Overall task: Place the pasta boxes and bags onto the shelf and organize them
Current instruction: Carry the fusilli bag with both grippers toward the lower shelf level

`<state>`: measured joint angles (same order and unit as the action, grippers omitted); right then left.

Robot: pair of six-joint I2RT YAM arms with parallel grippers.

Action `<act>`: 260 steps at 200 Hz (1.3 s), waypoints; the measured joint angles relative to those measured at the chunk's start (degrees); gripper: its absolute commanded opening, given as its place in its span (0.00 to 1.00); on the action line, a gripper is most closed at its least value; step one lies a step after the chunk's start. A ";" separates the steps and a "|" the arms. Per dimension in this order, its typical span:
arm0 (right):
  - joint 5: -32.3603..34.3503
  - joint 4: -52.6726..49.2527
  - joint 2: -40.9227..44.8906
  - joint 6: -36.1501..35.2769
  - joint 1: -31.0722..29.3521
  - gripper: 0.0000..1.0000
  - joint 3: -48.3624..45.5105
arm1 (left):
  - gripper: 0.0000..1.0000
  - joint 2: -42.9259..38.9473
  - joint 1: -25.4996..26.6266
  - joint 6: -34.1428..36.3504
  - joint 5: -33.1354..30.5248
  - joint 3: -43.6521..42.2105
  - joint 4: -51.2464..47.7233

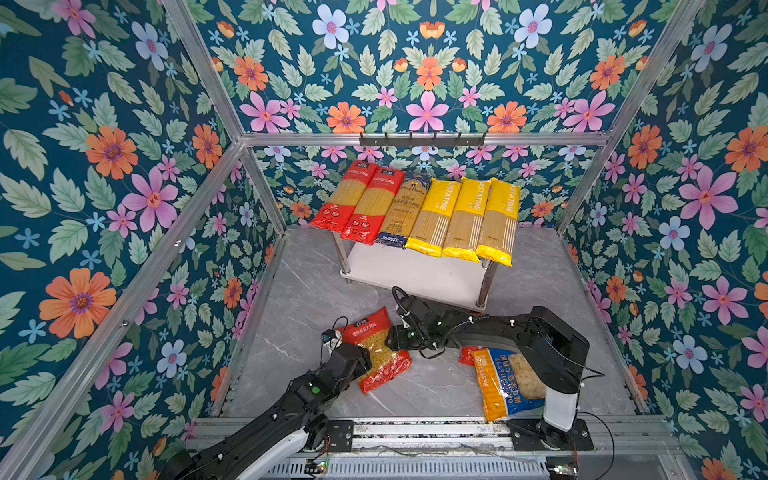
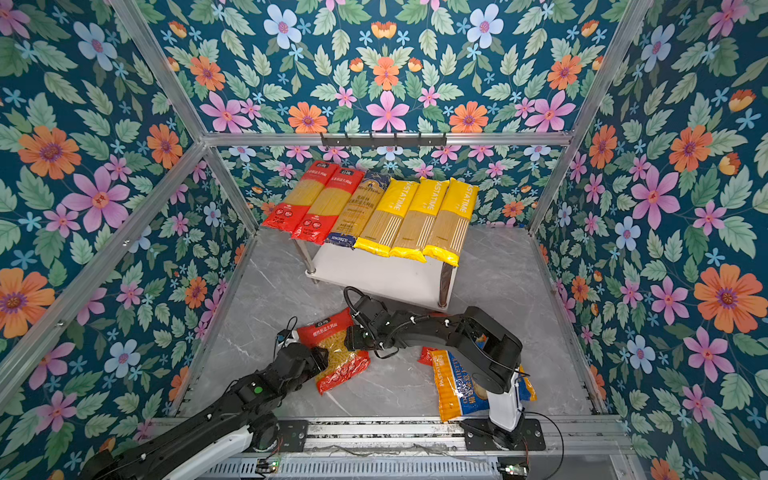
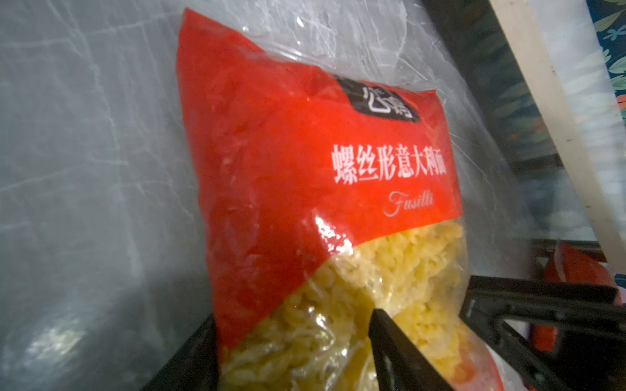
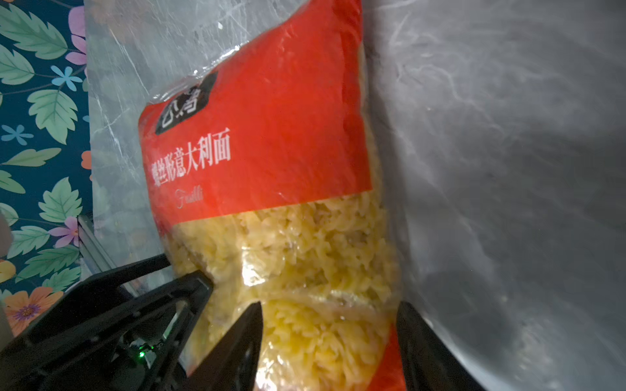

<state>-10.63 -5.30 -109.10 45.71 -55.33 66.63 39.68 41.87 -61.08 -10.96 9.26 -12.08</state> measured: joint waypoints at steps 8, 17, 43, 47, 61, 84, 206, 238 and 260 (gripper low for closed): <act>-0.68 0.57 -0.44 -0.17 0.02 0.63 0.02 | 0.65 0.28 0.00 0.00 0.07 -0.26 0.83; -1.44 1.33 -0.92 -0.42 0.17 0.61 0.02 | 0.63 0.50 0.00 0.00 0.17 -0.52 1.57; -2.91 3.65 -2.05 -0.39 0.24 0.47 -0.15 | 0.55 0.68 -0.04 0.07 0.24 -1.29 3.56; -3.23 4.11 -2.14 -0.37 0.24 0.44 -0.26 | 0.54 0.70 -0.04 0.07 0.24 -1.33 3.76; -3.96 5.31 -2.10 -0.20 0.26 0.36 -0.74 | 0.49 0.55 -0.04 0.17 0.26 -1.40 4.11; -4.50 6.93 -1.46 0.26 0.26 0.24 -1.57 | 0.43 -0.24 -0.04 0.81 0.44 -1.40 4.57; -5.16 7.61 5.20 1.29 0.24 0.08 -3.82 | 0.19 -1.31 0.02 4.44 2.27 3.34 2.21; -4.11 7.54 8.28 1.31 0.22 0.06 -4.33 | 0.18 -1.70 0.02 5.75 2.62 5.51 0.96; -2.89 7.58 10.78 1.31 0.39 0.05 -4.87 | 0.17 -1.53 0.02 7.58 2.43 8.17 0.52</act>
<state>-13.52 2.28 -98.32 47.03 -54.94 61.76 38.15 41.89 -53.49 -8.54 17.43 -11.55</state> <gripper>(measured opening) 0.072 0.176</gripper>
